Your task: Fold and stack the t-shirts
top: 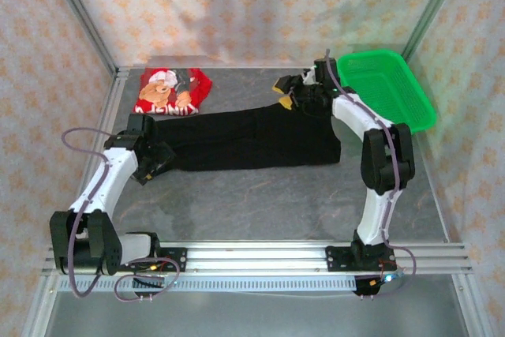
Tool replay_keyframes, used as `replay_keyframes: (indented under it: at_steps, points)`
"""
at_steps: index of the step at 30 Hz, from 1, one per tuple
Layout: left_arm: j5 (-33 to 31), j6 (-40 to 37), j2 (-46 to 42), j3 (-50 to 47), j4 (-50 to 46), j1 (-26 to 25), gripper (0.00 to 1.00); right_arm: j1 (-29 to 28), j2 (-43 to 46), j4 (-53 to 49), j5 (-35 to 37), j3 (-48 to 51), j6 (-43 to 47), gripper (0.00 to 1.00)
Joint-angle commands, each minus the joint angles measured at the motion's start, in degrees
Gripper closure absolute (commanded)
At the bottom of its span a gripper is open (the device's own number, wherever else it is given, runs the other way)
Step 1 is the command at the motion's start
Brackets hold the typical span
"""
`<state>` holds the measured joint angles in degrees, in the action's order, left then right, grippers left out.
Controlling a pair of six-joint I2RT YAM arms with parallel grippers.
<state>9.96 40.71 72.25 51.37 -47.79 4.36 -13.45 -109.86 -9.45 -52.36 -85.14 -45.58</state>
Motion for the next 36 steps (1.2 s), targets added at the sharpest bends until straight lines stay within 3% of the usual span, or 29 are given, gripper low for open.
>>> replay_keyframes:
  at_steps: [1, 7, 16, 24, 31, 36]
  points:
    - [-2.04, 0.78, 3.40, 0.39, 0.46, 3.37, 0.18, -0.24, 2.24, -6.90, 1.30, 5.40, 7.75, 0.39]
    - [-0.73, 1.39, 7.13, 1.10, 7.71, 8.49, 0.20, -0.35, 7.01, -8.32, 1.56, 9.79, 12.39, 0.30]
    - [2.99, 4.47, 13.85, 0.08, 16.39, 14.63, 0.25, -0.96, 12.05, -16.95, 3.74, 13.69, 21.96, 0.25]
    - [2.13, 6.00, 18.09, 2.22, 20.17, 16.94, 0.33, -0.92, 13.87, -18.14, 5.86, 19.02, 23.96, 0.25]
    - [6.17, 9.87, 19.01, 1.20, 27.30, 17.55, 0.38, -0.96, 14.06, -17.97, 5.68, 19.64, 23.95, 0.25]
    - [6.97, 9.69, 20.14, 1.60, 26.89, 17.59, 0.47, -0.96, 12.86, -17.62, 5.60, 19.93, 23.71, 0.25]
